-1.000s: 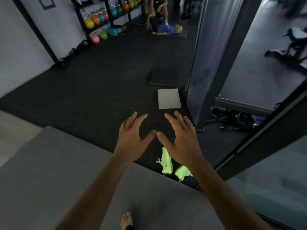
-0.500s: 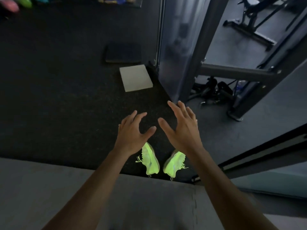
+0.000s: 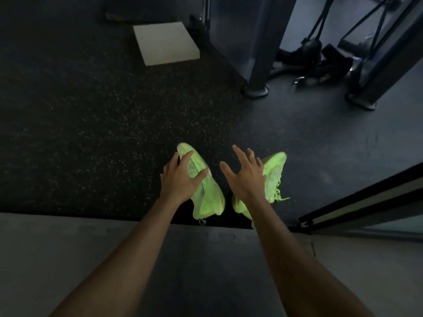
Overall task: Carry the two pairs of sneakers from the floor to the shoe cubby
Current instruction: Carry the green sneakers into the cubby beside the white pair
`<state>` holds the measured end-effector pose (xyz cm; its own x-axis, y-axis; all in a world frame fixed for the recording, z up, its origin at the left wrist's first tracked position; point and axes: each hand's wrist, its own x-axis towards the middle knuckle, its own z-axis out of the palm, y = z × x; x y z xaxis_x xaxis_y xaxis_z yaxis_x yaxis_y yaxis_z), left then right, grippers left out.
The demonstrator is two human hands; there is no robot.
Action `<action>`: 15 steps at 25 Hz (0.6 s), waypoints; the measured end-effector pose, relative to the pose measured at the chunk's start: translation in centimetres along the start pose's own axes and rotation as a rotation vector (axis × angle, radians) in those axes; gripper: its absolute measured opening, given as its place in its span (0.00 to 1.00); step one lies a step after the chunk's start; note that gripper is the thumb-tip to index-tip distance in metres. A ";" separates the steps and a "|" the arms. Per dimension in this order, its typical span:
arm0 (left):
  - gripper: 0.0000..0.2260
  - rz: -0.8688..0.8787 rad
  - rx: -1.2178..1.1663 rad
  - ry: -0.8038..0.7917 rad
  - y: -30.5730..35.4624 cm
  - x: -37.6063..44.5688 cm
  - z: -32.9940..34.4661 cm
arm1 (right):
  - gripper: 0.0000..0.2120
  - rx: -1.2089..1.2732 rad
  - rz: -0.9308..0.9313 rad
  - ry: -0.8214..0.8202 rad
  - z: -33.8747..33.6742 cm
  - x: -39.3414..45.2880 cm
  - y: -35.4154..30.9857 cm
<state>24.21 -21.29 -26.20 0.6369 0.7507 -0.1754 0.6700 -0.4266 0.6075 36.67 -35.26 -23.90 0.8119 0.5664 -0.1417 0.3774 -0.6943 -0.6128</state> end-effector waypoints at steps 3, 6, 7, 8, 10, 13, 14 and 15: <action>0.39 -0.133 0.018 -0.078 -2.1 0.9 3.0 | 0.30 -0.050 0.161 0.036 2.5 0.9 5.1; 0.50 -0.246 -0.098 -0.190 -2.8 1.5 4.0 | 0.39 -0.022 0.400 0.035 1.8 0.8 8.7; 0.54 -0.252 -0.152 -0.212 -3.1 1.7 4.4 | 0.45 0.028 0.450 0.016 1.5 0.8 9.5; 0.56 -0.246 -0.198 -0.227 -3.2 1.9 4.8 | 0.51 0.090 0.477 -0.004 1.3 0.9 10.0; 0.55 -0.217 -0.260 -0.199 -2.4 2.1 5.6 | 0.57 0.182 0.462 -0.010 1.7 1.4 10.0; 0.48 -0.142 -0.247 -0.091 -0.3 2.7 6.4 | 0.56 0.084 0.389 0.036 2.7 2.2 8.2; 0.45 -0.105 -0.225 -0.060 0.4 3.1 6.5 | 0.55 0.039 0.355 0.031 2.9 2.3 7.4; 0.42 -0.071 -0.209 -0.040 1.0 3.3 6.5 | 0.54 -0.005 0.314 0.023 3.2 2.3 6.6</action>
<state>29.50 -22.50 -31.15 0.6084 0.7528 -0.2514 0.6229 -0.2567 0.7389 39.59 -37.12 -30.76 0.8988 0.3143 -0.3058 0.1093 -0.8359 -0.5379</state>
